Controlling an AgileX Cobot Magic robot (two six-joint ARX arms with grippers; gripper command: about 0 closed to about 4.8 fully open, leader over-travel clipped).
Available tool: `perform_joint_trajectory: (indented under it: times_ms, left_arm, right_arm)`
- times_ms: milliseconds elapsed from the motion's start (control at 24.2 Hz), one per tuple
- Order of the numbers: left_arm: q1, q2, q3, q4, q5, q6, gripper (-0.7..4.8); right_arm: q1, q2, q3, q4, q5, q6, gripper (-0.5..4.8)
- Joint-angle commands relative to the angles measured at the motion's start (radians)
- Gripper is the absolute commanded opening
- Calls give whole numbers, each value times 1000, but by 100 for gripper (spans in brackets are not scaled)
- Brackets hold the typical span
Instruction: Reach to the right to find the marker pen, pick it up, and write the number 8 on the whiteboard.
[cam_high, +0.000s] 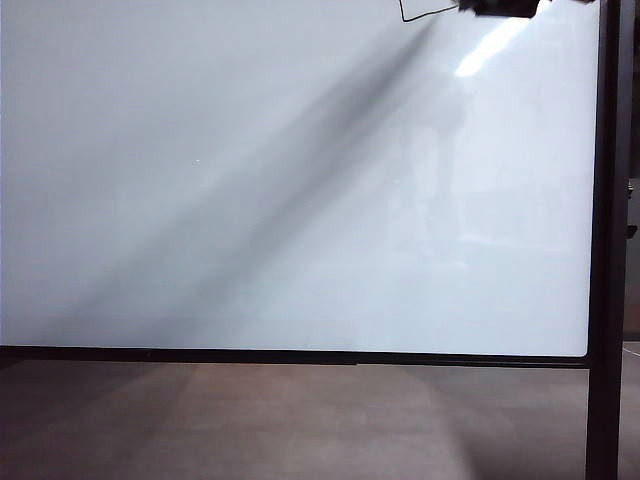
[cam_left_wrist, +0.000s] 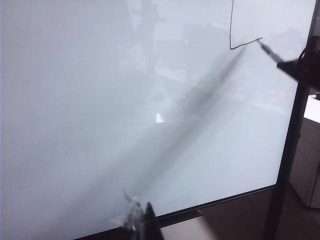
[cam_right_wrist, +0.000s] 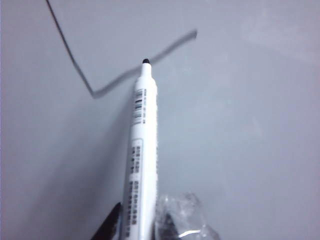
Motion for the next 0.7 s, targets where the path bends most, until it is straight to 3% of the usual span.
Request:
perform_joint_trajectory:
  times_ms: [41, 454, 701]
  left_arm:
    - [1, 2, 8, 13, 0, 0, -5]
    - [0, 2, 8, 13, 1, 0, -5]
    - [0, 2, 8, 13, 0, 0, -5]
  right_arm:
    - [0, -5, 55, 44, -29, -8, -5]
    - [2, 85, 316, -87, -156, -40, -5]
    - [26, 110, 369, -118, -184, -57, -5]
